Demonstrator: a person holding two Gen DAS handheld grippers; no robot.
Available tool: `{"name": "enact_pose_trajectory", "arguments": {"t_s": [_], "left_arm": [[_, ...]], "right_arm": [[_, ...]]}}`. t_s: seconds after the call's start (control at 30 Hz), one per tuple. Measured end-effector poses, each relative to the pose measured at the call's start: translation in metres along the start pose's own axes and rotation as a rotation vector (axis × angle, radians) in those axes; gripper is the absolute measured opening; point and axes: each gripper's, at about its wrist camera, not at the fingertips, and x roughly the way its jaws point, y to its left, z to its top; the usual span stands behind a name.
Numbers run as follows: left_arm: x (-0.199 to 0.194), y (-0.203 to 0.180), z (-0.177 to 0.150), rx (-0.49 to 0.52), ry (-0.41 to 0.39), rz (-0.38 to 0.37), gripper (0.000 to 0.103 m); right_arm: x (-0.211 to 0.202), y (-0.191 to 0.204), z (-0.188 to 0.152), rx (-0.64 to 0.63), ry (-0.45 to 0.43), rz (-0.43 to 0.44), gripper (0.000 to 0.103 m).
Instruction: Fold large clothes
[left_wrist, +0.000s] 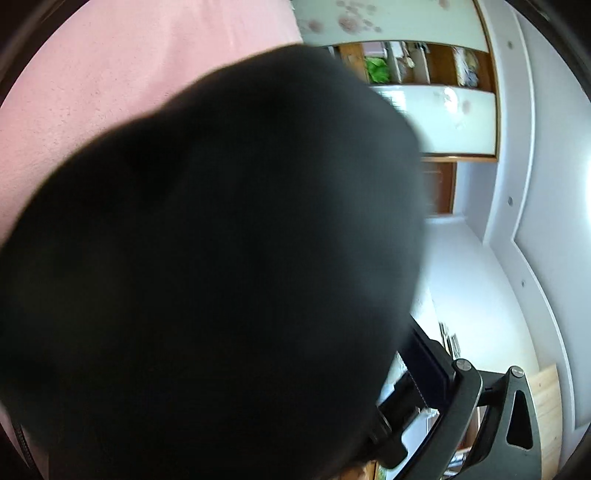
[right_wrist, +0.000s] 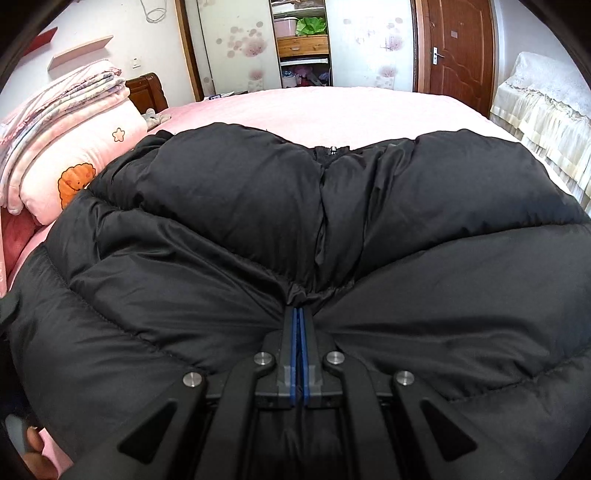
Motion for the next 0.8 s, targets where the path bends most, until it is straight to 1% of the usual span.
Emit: {"name": "enact_pose_trajectory", "arguments": {"t_s": [0.07, 0.17, 0.2, 0.23, 0.27, 0.3, 0.33, 0.4, 0.43, 0.5, 0.57, 0.6, 0.73, 0.8], "left_arm": [[0.009, 0.001, 0.001, 0.002, -0.005, 0.028, 0.102], [0.019, -0.003, 0.001, 0.016, -0.019, 0.046, 0.102], [0.021, -0.005, 0.001, 0.024, -0.027, 0.049, 0.099], [0.02, -0.007, 0.003, 0.035, -0.032, 0.064, 0.095], [0.024, -0.01, 0.003, 0.054, -0.026, 0.088, 0.081], [0.028, -0.015, 0.002, 0.083, -0.024, 0.117, 0.072], [0.03, -0.019, 0.001, 0.106, -0.021, 0.148, 0.069], [0.037, -0.033, -0.004, 0.175, -0.027, 0.204, 0.055], [0.04, -0.042, -0.008, 0.223, -0.033, 0.242, 0.052], [0.047, -0.066, -0.02, 0.352, -0.05, 0.318, 0.041], [0.057, -0.098, -0.04, 0.525, -0.071, 0.396, 0.037], [0.062, -0.112, -0.05, 0.604, -0.078, 0.423, 0.035], [0.093, -0.167, -0.1, 0.913, -0.084, 0.502, 0.033], [0.108, -0.181, -0.118, 1.0, -0.074, 0.524, 0.033]], "right_arm": [[0.001, 0.0, 0.0, -0.006, 0.001, 0.004, 0.002], [0.002, -0.002, -0.001, -0.009, 0.003, 0.008, 0.002], [0.002, -0.002, -0.001, -0.01, 0.003, 0.009, 0.002], [0.003, -0.003, -0.002, -0.01, 0.003, 0.01, 0.002], [0.003, -0.003, -0.002, -0.009, 0.003, 0.011, 0.002], [0.003, -0.003, -0.002, -0.008, 0.004, 0.012, 0.002], [0.004, -0.004, -0.002, -0.007, 0.005, 0.013, 0.002], [0.005, -0.006, -0.002, -0.004, 0.007, 0.02, 0.002], [0.006, -0.006, -0.003, -0.001, 0.008, 0.024, 0.002], [0.008, -0.008, -0.003, 0.001, 0.012, 0.032, 0.002], [0.009, -0.01, -0.005, 0.004, 0.016, 0.037, 0.002], [0.01, -0.011, -0.005, 0.006, 0.017, 0.042, 0.002], [0.012, -0.018, -0.007, 0.026, 0.023, 0.068, 0.001], [0.012, -0.023, -0.008, 0.045, 0.026, 0.086, 0.001]]}}
